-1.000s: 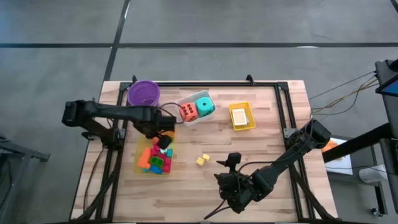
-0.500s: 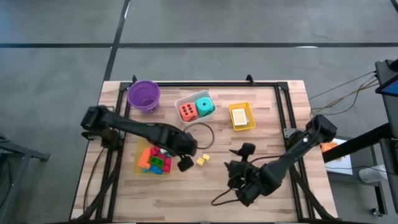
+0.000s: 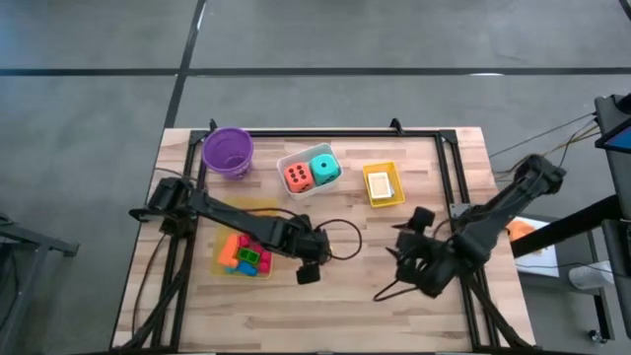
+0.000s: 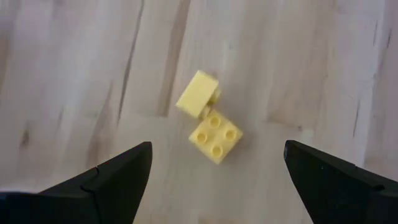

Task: Pick & Place Toys
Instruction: Put the light yellow game piece into the light yellow bin

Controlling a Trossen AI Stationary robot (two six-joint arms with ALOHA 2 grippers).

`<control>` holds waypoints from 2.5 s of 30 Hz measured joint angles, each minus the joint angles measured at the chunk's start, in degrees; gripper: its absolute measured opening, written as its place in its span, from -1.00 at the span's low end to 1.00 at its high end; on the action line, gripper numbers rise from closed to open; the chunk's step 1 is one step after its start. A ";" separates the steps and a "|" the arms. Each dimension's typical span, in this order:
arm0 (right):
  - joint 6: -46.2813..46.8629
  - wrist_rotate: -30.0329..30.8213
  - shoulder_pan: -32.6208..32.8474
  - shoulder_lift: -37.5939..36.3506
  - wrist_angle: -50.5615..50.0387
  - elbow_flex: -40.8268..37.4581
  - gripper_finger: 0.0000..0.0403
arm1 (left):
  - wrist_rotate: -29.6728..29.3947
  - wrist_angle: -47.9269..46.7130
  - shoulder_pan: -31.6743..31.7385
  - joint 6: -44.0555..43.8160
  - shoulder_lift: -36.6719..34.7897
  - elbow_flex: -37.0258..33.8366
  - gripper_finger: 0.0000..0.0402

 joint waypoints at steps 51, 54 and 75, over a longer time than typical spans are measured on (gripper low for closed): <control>-20.84 -12.10 0.02 -17.76 40.85 -19.07 0.38 | 1.37 14.12 1.36 -13.86 8.43 -6.34 0.83; -20.61 -12.10 0.02 -17.76 40.92 -19.07 0.38 | 1.62 14.00 1.48 -19.84 8.43 -6.29 0.83; -20.40 -12.12 0.02 -17.76 41.88 -19.07 0.38 | 3.50 4.72 1.66 -30.14 8.92 -3.01 0.02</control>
